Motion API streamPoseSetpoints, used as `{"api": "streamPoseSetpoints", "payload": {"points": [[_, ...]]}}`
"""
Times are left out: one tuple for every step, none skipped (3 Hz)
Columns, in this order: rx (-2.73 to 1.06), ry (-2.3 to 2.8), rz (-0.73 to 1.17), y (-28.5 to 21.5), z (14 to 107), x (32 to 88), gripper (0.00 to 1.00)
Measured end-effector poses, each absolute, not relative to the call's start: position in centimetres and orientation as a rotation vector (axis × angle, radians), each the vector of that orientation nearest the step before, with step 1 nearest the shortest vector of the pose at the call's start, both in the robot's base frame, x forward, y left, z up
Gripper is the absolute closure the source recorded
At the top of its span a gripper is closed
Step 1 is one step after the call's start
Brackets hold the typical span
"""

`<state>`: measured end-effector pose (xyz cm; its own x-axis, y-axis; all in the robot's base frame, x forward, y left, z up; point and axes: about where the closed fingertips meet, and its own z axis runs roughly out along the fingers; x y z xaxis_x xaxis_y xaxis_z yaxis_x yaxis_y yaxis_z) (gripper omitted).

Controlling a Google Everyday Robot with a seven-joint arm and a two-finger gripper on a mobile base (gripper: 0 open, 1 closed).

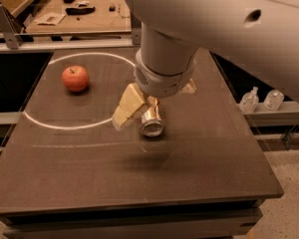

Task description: Place orange can upright

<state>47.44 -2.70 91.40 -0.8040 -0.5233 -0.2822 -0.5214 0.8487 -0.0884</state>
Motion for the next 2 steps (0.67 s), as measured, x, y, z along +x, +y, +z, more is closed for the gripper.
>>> {"api": "streamPoseSetpoints", "payload": {"points": [[-0.752,2.73,-0.078,-1.3,89.5,48.5,0.0],[-0.742,2.755,-0.149,-0.8,87.3,48.8,0.0]]}}
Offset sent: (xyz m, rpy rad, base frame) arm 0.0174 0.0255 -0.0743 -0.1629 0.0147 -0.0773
